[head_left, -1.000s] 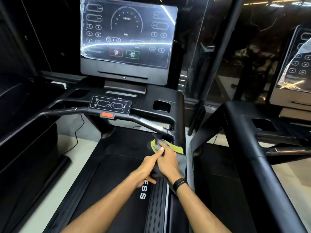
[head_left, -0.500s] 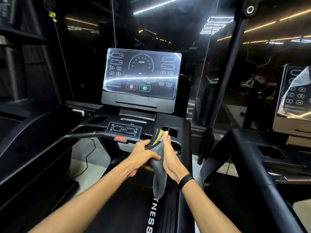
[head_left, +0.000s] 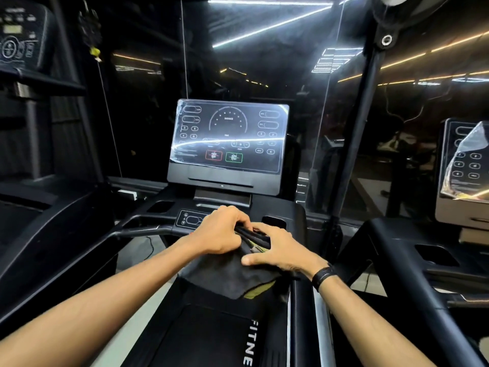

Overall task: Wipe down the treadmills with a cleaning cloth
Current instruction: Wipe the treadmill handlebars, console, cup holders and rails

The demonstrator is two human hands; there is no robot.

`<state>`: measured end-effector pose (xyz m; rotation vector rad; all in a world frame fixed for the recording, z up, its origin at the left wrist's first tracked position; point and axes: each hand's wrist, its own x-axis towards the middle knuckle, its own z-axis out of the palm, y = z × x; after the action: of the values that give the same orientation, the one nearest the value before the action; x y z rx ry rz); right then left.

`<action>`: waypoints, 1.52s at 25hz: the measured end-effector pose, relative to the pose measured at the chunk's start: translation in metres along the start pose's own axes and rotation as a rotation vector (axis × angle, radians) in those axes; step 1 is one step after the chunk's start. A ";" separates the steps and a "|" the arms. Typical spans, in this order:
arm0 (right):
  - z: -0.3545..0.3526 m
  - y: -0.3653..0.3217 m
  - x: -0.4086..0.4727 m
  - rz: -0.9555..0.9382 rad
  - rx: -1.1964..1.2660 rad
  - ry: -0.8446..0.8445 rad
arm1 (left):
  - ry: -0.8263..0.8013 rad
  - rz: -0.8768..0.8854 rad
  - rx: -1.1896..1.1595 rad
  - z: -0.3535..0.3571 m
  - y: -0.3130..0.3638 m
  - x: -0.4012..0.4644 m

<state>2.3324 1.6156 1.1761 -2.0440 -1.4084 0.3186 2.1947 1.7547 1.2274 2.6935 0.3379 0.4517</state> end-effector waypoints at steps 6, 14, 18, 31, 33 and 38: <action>0.017 -0.043 0.024 -0.025 -0.238 0.103 | 0.086 0.008 0.155 -0.030 -0.044 -0.010; 0.023 -0.114 0.080 -0.235 -0.350 0.273 | 0.224 -0.003 0.208 -0.105 -0.135 -0.023; 0.033 -0.137 0.098 -0.307 -0.346 0.369 | 0.326 0.046 0.153 -0.131 -0.167 -0.024; 0.017 -0.141 0.168 -0.363 -0.408 0.342 | 0.488 -0.011 -0.146 -0.142 -0.222 0.024; 0.015 -0.133 0.182 -0.380 -0.440 0.323 | 0.479 -0.031 -0.127 -0.145 -0.226 0.039; -0.015 -0.114 0.207 -0.381 -0.547 0.369 | 0.431 -0.023 -0.155 -0.153 -0.220 0.086</action>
<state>2.3373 1.8236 1.2880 -2.0256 -1.7187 -0.6373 2.1819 2.0283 1.2928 2.4229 0.4310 1.0103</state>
